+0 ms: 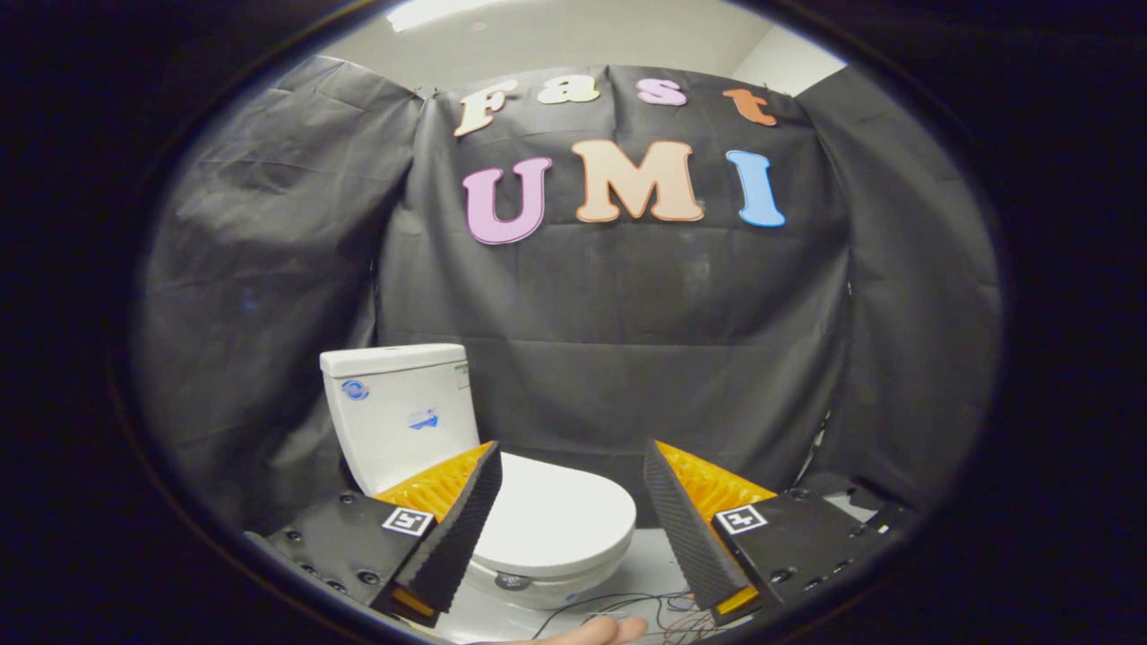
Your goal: Open the toilet lid.
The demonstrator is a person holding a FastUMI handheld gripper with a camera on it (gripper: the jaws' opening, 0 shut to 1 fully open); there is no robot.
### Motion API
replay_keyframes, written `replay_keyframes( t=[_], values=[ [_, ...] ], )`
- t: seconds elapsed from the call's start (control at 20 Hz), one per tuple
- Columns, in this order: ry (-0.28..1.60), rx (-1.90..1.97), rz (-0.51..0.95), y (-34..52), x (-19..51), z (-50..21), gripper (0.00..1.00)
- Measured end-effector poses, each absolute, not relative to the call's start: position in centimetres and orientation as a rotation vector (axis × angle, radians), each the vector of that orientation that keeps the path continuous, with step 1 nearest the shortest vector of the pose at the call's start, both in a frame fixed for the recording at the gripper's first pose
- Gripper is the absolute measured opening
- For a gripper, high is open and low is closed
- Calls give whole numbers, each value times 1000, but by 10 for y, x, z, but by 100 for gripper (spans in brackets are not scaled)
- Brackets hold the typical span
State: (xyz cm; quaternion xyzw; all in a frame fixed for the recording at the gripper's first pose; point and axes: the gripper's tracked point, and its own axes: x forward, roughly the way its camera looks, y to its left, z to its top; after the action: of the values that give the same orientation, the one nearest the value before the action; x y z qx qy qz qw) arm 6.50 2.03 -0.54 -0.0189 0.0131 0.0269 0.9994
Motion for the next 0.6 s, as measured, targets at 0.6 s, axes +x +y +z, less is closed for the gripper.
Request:
replay_keyframes(
  t=[0.6],
  values=[
    [116,32,96,69,90,-51,98]
  ],
)
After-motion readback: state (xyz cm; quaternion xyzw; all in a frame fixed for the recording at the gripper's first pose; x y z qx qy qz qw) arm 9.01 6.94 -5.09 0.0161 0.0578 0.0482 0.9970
